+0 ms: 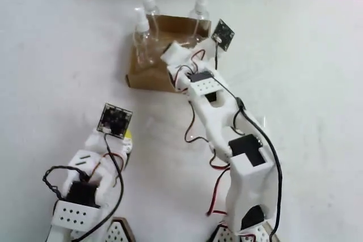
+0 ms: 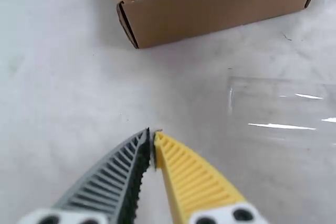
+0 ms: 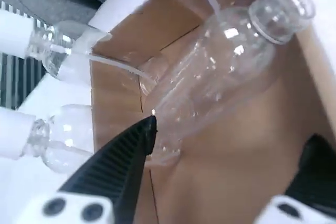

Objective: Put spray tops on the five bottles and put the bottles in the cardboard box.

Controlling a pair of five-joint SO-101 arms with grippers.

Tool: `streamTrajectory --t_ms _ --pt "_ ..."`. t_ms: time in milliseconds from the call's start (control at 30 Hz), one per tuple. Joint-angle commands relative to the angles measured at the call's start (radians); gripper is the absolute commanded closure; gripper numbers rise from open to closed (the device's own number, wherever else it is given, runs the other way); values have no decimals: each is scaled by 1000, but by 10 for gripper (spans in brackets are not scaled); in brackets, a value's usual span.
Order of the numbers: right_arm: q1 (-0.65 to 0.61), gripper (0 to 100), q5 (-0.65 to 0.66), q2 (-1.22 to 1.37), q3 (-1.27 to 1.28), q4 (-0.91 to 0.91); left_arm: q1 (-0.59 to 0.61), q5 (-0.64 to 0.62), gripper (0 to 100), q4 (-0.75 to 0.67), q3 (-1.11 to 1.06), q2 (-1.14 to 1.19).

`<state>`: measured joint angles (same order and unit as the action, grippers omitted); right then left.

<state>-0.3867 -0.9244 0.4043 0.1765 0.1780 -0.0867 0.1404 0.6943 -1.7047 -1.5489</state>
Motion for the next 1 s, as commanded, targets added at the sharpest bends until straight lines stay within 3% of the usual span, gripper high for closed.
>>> streamTrajectory --t_ms 0,267,667,967 --pt "-1 615 -9 41 -44 -119 12 6 976 6 5 -8" --pt "22 615 -9 193 -178 -180 12 6 976 8 5 -8" --pt "28 617 -61 211 -193 -186 12 6 976 8 5 -8" --pt "42 847 -61 242 -209 -186 12 6 976 25 5 -8"
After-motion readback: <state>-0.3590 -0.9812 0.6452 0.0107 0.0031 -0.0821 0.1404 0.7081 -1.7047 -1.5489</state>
